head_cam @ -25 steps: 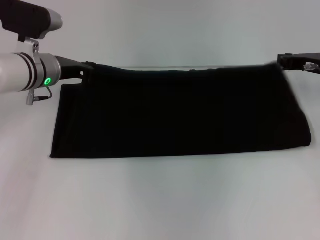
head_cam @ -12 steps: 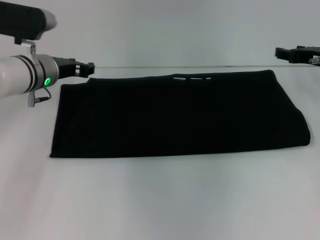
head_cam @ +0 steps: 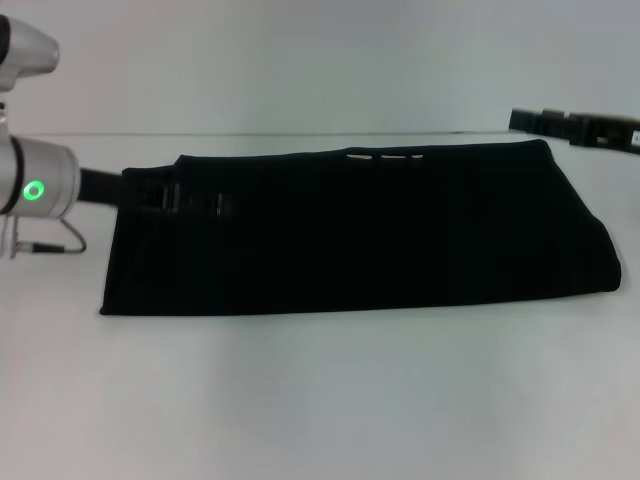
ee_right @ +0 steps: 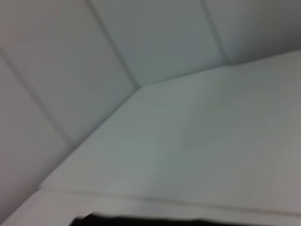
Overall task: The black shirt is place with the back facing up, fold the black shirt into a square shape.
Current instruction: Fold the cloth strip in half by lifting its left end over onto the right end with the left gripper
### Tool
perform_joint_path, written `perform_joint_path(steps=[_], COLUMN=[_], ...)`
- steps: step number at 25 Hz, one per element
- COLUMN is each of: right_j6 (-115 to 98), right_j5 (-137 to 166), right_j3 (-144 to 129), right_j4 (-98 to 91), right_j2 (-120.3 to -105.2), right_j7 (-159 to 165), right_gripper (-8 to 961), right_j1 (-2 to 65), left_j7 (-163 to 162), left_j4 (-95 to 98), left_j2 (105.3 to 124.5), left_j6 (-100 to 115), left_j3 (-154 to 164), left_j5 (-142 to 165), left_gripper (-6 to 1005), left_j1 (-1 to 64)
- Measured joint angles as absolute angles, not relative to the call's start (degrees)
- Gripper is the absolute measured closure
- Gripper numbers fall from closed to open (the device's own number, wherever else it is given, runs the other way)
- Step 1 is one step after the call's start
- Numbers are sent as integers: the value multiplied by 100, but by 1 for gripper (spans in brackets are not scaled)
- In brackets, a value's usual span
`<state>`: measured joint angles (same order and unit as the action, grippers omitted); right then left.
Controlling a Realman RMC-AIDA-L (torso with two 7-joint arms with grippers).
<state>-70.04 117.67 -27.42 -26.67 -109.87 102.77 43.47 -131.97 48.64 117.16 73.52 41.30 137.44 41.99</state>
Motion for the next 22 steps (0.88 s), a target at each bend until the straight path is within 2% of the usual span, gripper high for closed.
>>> perform_joint_path(steps=[3,6,17,22], right_j6=[-7465,-7667,-7989,-8140], right_j5=[11881,11897,12113,12113], right_j3=[-2839,-2872,-3740,-3979], right_j4=[-2669,-2689,-2980,-3258], right_j2=[-10884,-10835,-10816,-10871], right_j7=[10349,10354,10343,10285], right_gripper=[218,217,211,208], right_j1=[4267,4226,4295,4317], left_j7=[-13427,-13652,-15081,-15534], left_j4=[4871,4809,4169,3979], left_j2=[11615,11594,11463,11460], left_j6=[8060,8435,8902,8863], left_j3=[3998,3689,2930,2892], left_j5=[13752,13776,13832,13932], left_gripper=[155,117,118,119], left_j1=[4159,4074,3892,3856])
